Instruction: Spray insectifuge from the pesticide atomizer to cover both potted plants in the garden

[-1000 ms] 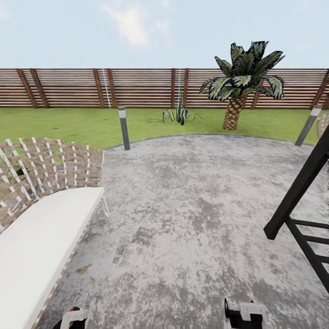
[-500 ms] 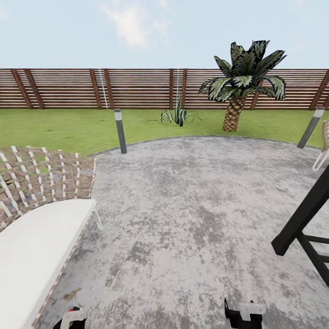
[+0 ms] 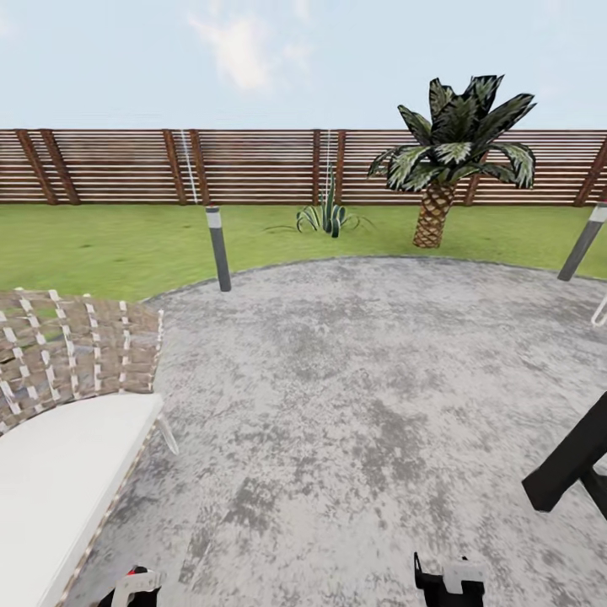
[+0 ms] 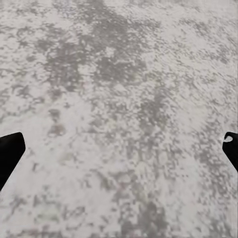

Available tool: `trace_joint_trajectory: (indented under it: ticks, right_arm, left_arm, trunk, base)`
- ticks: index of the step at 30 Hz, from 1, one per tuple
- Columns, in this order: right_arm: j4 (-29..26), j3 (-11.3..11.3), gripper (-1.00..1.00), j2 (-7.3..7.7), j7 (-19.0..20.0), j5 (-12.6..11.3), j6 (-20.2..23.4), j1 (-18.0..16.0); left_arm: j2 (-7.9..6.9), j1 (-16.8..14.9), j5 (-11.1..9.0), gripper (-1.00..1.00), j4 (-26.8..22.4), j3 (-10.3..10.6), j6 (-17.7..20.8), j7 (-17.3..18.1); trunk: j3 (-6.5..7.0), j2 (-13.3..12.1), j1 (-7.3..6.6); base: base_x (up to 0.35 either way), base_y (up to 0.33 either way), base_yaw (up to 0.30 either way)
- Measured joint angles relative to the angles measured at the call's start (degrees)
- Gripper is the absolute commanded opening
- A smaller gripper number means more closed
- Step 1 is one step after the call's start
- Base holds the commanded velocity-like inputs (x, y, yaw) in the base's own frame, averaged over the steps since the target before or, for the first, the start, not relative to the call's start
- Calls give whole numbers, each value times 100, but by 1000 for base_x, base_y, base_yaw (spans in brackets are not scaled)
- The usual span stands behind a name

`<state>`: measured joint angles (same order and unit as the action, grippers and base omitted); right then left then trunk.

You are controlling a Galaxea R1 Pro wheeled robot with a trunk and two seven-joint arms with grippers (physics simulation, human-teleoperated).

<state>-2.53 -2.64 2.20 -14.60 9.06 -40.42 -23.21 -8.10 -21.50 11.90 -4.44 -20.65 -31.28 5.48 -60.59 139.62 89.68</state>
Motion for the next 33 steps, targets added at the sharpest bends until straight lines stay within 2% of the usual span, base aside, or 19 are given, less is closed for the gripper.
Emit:
trace_joint_trajectory:
  ticks: [17,33]
  right_arm:
    - [11,0,100,0,-1,0,-1,4]
    - [11,0,100,0,-1,0,-1,4]
  left_arm:
    - [0,0,0,-100,-1,-1,-2,0]
    - [-1,0,0,-100,-6,0,-2,0]
  trunk:
    - [19,0,0]
    - [120,0,0]
  base:
    - [320,-95,0]
    - [313,-124,0]
